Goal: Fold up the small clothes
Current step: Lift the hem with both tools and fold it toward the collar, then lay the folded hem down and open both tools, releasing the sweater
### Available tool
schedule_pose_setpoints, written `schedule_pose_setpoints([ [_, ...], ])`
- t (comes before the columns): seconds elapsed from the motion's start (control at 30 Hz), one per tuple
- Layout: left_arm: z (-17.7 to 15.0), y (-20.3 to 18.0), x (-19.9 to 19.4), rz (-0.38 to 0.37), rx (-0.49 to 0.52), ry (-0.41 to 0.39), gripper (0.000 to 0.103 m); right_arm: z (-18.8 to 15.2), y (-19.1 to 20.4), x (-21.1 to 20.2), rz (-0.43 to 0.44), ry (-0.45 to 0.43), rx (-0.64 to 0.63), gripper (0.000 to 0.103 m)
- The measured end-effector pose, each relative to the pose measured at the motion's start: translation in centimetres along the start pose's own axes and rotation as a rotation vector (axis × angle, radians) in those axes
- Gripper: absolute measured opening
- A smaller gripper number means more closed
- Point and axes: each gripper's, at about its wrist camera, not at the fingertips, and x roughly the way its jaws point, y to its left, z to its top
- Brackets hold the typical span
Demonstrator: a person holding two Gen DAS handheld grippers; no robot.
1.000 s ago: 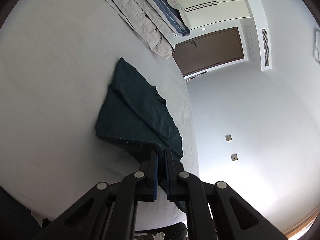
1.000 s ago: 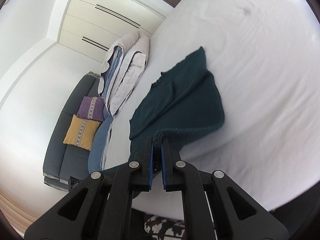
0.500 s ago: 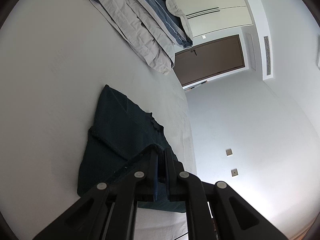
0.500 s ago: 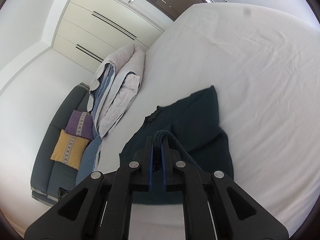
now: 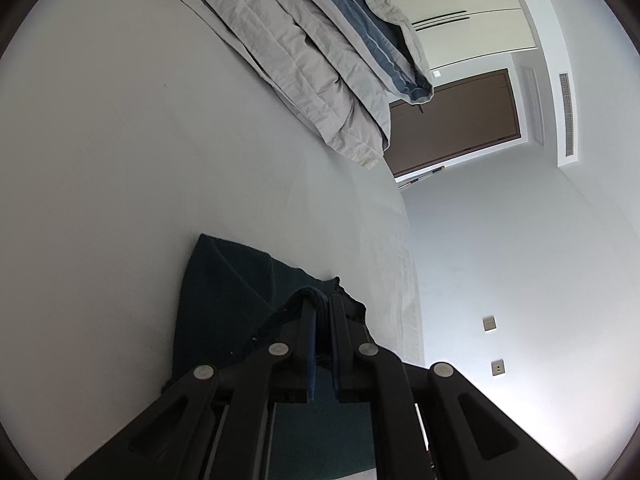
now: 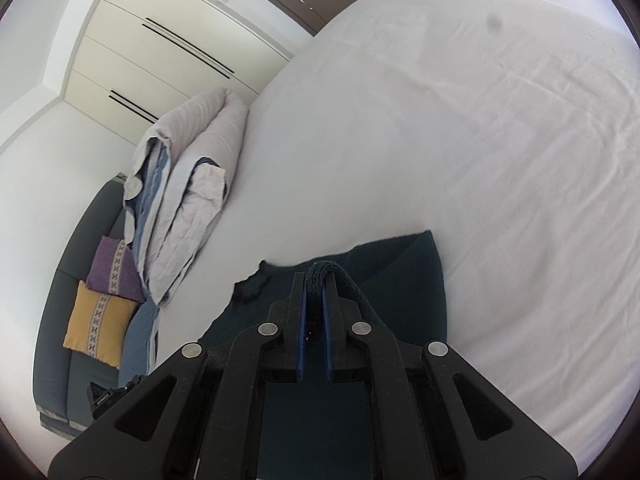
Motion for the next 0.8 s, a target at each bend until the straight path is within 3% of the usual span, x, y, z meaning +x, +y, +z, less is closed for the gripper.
schedule_pose_setpoints([
  [0.23,2.6,2.0,6.4,0.115,-0.015,0.031,0.007,3.1,-2.3,8.0,-0.081,0.038,0.039,0.007],
  [0.3,3.2,2.7,8.3,0.151,-0.029,0.051,0.008,3.5,-2.8,9.6,-0.127,0.025,0.031,0.013],
  [0.33,3.3,2.9,9.0,0.169,-0.028,0.057,0.014,3.7,-3.2,10.4,-0.149,0.023,0.03,0.018],
  [0.4,3.4,3.0,10.0,0.196,-0.005,0.075,0.036,3.9,-4.1,11.2,-0.149,0.01,0.055,0.047],
  [0.43,3.3,2.9,10.2,0.204,0.002,0.077,0.049,3.8,-4.3,11.2,-0.14,-0.001,0.057,0.047],
  [0.47,3.2,2.8,10.2,0.2,0.008,0.073,0.055,3.7,-4.3,11.1,-0.136,-0.006,0.05,0.047],
  [0.6,3.1,2.2,8.7,0.167,0.003,0.04,0.066,2.3,-4.1,9.8,-0.153,-0.023,-0.003,0.047],
  [0.67,2.6,1.7,7.3,0.179,0.028,0.007,0.078,1.5,-4.0,8.6,-0.187,-0.04,-0.015,0.047],
  [0.8,1.5,1.4,5.2,0.2,0.058,-0.02,0.079,0.8,-4.3,5.7,-0.207,-0.069,0.017,0.049],
])
